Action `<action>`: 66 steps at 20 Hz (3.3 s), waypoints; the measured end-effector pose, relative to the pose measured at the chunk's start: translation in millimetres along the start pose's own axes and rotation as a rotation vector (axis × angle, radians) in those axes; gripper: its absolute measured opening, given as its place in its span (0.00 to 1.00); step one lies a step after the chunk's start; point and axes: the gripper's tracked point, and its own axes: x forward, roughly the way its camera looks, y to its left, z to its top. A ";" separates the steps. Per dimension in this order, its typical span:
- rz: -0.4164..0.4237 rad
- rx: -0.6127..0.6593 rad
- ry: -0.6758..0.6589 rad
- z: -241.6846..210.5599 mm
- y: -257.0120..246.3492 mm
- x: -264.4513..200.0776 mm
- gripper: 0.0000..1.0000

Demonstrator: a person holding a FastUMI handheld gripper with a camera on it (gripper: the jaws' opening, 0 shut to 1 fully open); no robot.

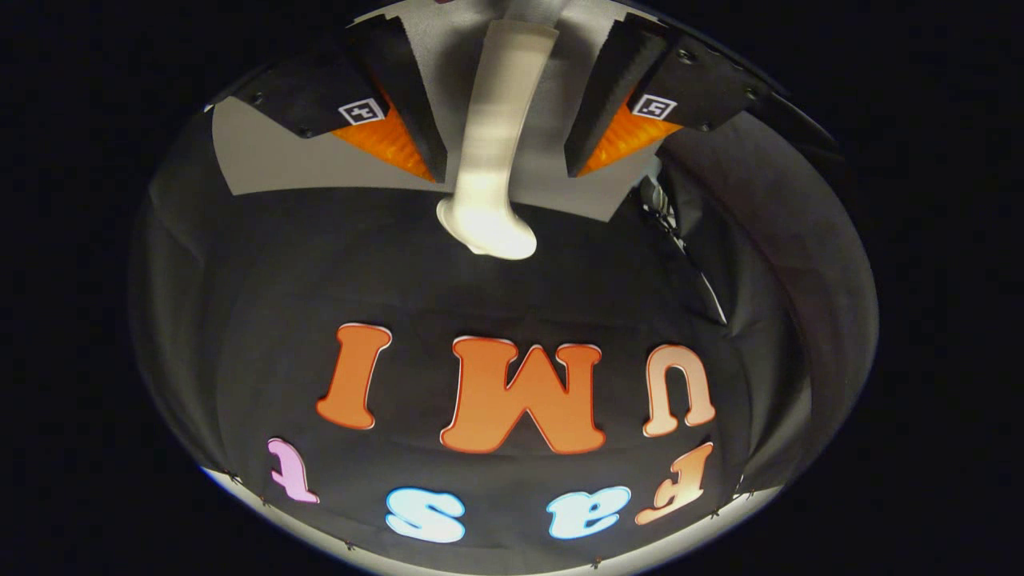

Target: Iron the clothes twice with a garment steamer, once on the left side and once on the right side.

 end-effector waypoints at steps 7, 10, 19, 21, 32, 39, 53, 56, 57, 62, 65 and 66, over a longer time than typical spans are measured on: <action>0.005 0.004 0.107 -35.4 1.5 14.9 0.66; 0.014 0.032 0.113 -39.3 2.2 17.0 0.62; -0.013 0.091 0.039 -45.2 5.7 4.8 0.53; -0.021 0.087 0.001 -42.9 8.1 -1.1 0.53; -0.114 0.067 -0.207 -41.8 33.1 -64.5 0.52; -0.196 0.095 -0.379 -39.3 83.5 -139.7 0.51; -0.324 0.091 -0.598 -91.9 200.7 -272.9 0.51; -0.308 0.118 -0.633 -105.4 232.5 -287.9 0.51; -0.304 0.114 -0.648 -107.3 242.2 -293.6 0.51; -0.280 0.043 -0.732 -103.8 293.7 -318.0 0.51; -0.268 0.018 -0.747 -98.8 316.7 -313.3 0.51; -0.266 0.012 -0.747 -98.5 322.9 -308.0 0.51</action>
